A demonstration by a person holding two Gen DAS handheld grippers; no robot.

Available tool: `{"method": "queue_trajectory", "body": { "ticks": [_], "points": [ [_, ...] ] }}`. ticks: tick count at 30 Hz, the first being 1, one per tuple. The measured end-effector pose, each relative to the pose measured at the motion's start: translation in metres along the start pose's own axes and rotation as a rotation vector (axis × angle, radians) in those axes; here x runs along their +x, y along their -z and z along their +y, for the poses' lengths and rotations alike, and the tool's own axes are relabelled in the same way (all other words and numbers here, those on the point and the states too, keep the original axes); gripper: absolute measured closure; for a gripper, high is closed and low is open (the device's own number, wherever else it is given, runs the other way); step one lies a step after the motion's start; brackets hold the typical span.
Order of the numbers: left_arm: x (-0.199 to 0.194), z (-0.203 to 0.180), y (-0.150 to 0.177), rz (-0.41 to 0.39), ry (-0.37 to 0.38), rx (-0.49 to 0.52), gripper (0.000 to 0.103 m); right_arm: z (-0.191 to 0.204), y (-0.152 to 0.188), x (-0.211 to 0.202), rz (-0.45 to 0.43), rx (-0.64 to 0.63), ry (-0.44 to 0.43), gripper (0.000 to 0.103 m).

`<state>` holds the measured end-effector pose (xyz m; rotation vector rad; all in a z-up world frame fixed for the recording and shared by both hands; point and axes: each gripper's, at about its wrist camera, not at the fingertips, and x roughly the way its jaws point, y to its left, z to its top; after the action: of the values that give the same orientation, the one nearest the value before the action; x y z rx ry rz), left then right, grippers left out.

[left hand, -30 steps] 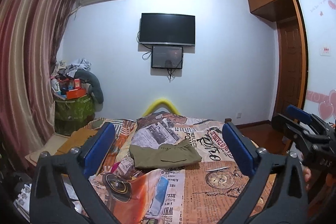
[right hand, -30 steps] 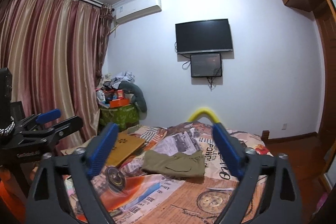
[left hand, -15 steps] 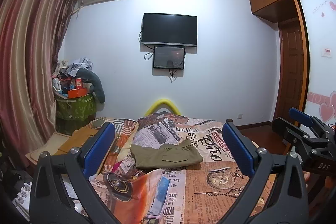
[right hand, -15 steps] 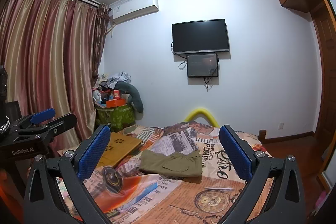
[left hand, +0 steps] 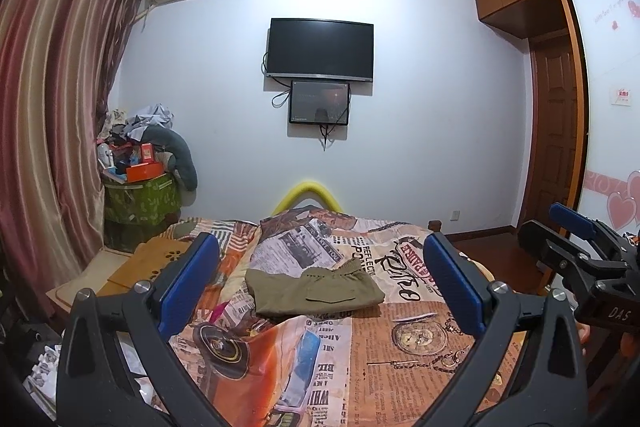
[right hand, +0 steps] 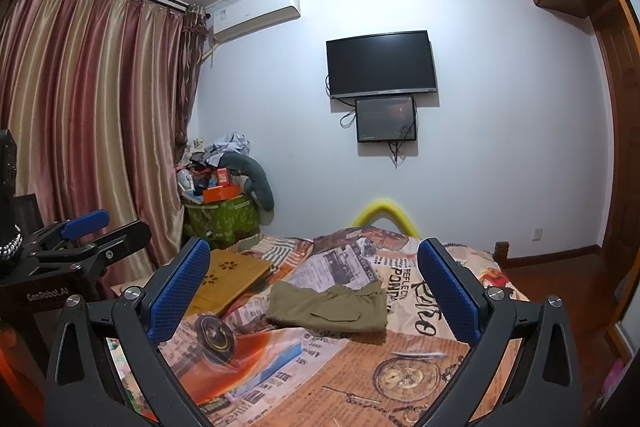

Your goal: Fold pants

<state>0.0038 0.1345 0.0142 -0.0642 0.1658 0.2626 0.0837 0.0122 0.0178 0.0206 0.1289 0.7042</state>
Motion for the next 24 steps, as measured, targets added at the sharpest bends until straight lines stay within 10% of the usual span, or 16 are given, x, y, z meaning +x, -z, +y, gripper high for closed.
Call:
{"method": "queue_trajectory", "body": {
  "ticks": [24],
  "points": [
    [0.0036,-0.0054,-0.0007,0.02,0.032,0.011,0.0,-0.0047,-0.0034,-0.0036,0.007,0.033,-0.002,0.0]
  ]
}}
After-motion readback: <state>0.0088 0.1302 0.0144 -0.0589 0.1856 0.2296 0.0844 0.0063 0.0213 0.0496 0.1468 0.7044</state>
